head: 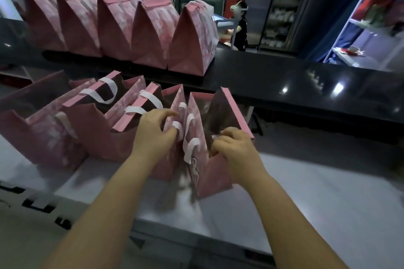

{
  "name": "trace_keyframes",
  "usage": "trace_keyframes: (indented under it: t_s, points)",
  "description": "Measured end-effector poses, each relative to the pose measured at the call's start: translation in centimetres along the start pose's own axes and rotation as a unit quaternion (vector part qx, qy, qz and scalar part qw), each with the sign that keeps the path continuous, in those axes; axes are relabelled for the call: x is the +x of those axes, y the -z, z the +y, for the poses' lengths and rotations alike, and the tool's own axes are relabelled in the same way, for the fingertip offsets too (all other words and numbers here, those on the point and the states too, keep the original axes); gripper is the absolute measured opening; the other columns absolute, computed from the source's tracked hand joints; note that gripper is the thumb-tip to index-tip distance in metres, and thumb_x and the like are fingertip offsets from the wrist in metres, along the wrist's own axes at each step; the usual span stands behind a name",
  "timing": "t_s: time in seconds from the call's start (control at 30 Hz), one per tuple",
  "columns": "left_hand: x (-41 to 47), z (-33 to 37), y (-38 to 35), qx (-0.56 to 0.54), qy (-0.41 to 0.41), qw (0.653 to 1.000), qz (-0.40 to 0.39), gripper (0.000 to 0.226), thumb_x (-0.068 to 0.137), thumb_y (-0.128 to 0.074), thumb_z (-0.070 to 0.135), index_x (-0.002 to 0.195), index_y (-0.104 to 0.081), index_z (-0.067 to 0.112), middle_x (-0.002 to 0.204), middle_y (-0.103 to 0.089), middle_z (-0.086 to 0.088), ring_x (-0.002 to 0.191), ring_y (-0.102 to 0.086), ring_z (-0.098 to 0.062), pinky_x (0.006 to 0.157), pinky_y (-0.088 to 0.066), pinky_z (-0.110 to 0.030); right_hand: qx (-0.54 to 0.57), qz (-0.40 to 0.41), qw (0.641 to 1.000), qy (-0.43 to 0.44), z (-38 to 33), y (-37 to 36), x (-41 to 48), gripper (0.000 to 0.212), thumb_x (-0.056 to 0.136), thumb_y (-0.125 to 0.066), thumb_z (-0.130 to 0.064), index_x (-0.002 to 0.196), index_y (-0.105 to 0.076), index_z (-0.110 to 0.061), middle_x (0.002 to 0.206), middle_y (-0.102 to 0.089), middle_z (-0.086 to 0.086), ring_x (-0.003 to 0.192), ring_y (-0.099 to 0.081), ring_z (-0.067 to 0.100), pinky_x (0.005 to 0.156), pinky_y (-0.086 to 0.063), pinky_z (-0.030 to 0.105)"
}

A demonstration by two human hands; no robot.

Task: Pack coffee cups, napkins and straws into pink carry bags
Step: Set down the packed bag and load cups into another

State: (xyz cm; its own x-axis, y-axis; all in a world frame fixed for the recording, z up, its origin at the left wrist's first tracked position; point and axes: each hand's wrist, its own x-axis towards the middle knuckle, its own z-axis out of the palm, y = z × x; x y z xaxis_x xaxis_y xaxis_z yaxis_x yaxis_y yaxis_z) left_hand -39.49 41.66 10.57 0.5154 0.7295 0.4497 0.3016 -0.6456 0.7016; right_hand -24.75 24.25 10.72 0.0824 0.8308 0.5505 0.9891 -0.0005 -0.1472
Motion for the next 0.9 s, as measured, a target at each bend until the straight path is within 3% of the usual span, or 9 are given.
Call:
trace_keyframes:
  t_s: [0.13,0.27,0.37,0.5,0.57,0.63,0.73,0.8,0.9]
  points:
    - [-0.1,1.0,-2.4,-0.074,0.012,0.997,0.021,0.044,0.076,-0.058,0.001,0.106,-0.065,0.032,0.104,-0.056,0.026,0.105,-0.054,0.002,0.094,-0.049,-0.031,-0.024,0.071,0.993,-0.087,3.7,2.4,-3.8,0.024,0.064,-0.074,0.015,0.063,-0.067,-0.008,0.075,-0.071,0.001,0.092,-0.062,0.036,0.086,-0.05,0.042]
    - [-0.8,1.4,-4.9,-0.111,0.008,0.994,0.005,0.057,0.075,-0.055,-0.007,0.122,-0.061,0.023,0.117,-0.057,0.004,0.112,-0.055,-0.011,0.101,-0.043,-0.026,-0.099,0.132,0.966,-0.199,6.3,2.8,-7.7,0.016,0.076,-0.073,0.008,0.077,-0.069,-0.007,0.111,-0.07,0.005,0.12,-0.05,0.037,0.1,-0.039,0.042]
    - [-1.6,1.5,-5.9,-0.068,-0.046,0.997,-0.003,0.056,0.074,-0.056,-0.011,0.124,-0.061,0.015,0.115,-0.057,0.007,0.114,-0.051,-0.007,0.099,-0.032,-0.006,0.048,0.166,0.927,-0.333,5.9,1.5,-10.2,0.041,0.084,-0.057,0.014,0.109,-0.065,-0.018,0.133,-0.055,0.002,0.13,-0.043,0.024,0.107,-0.039,0.038]
    - [-1.5,1.1,-5.6,-0.012,-0.104,0.994,0.024,0.044,0.08,-0.062,-0.006,0.12,-0.063,0.01,0.116,-0.064,-0.003,0.111,-0.058,-0.022,0.101,-0.044,-0.034,0.287,0.213,0.822,-0.443,3.7,0.1,-12.0,0.033,0.1,-0.049,-0.01,0.106,-0.061,-0.041,0.109,-0.065,-0.017,0.107,-0.06,0.008,0.091,-0.053,0.029]
    - [-1.5,0.8,-5.5,-0.005,-0.118,0.993,0.028,0.042,0.081,-0.065,-0.004,0.121,-0.063,0.011,0.117,-0.065,-0.004,0.111,-0.057,-0.02,0.101,-0.042,-0.031,0.365,0.22,0.788,-0.445,3.0,-0.5,-12.4,0.016,0.099,-0.053,-0.03,0.109,-0.064,-0.036,0.106,-0.067,-0.015,0.102,-0.063,0.007,0.083,-0.055,0.026]
    - [-2.0,0.7,-5.6,-0.03,-0.115,0.993,0.01,0.047,0.083,-0.066,-0.001,0.126,-0.061,0.016,0.121,-0.062,0.003,0.113,-0.052,-0.008,0.101,-0.038,-0.017,0.392,0.209,0.783,-0.435,2.6,-1.0,-12.4,0.02,0.092,-0.059,-0.041,0.111,-0.063,-0.041,0.108,-0.067,-0.018,0.101,-0.063,0.002,0.075,-0.054,0.017]
    - [-3.4,0.0,-6.3,-0.12,-0.077,0.99,-0.02,0.063,0.084,-0.067,0.001,0.134,-0.05,0.036,0.131,-0.047,0.03,0.125,-0.044,0.004,0.108,-0.033,-0.016,0.363,0.193,0.785,-0.462,2.5,-2.2,-12.3,0.028,0.092,-0.065,-0.027,0.103,-0.061,-0.052,0.103,-0.066,-0.025,0.096,-0.061,-0.007,0.067,-0.051,0.009]
    - [-4.3,-1.1,-6.8,-0.195,-0.01,0.981,-0.021,0.073,0.085,-0.065,-0.003,0.139,-0.041,0.04,0.141,-0.043,0.021,0.134,-0.042,-0.006,0.111,-0.038,-0.034,0.356,0.218,0.77,-0.483,2.6,-2.9,-12.4,0.034,0.092,-0.063,-0.014,0.099,-0.063,-0.047,0.1,-0.068,-0.024,0.094,-0.062,-0.006,0.066,-0.05,0.008]
    - [-5.5,-2.3,-7.4,-0.249,0.098,0.963,-0.03,0.075,0.086,-0.063,-0.005,0.137,-0.04,0.045,0.136,-0.051,0.007,0.125,-0.05,-0.004,0.103,-0.044,-0.026,0.348,0.24,0.734,-0.531,2.8,-3.7,-12.8,0.026,0.092,-0.064,-0.014,0.094,-0.064,-0.04,0.094,-0.07,-0.018,0.09,-0.065,0.001,0.064,-0.052,0.011]
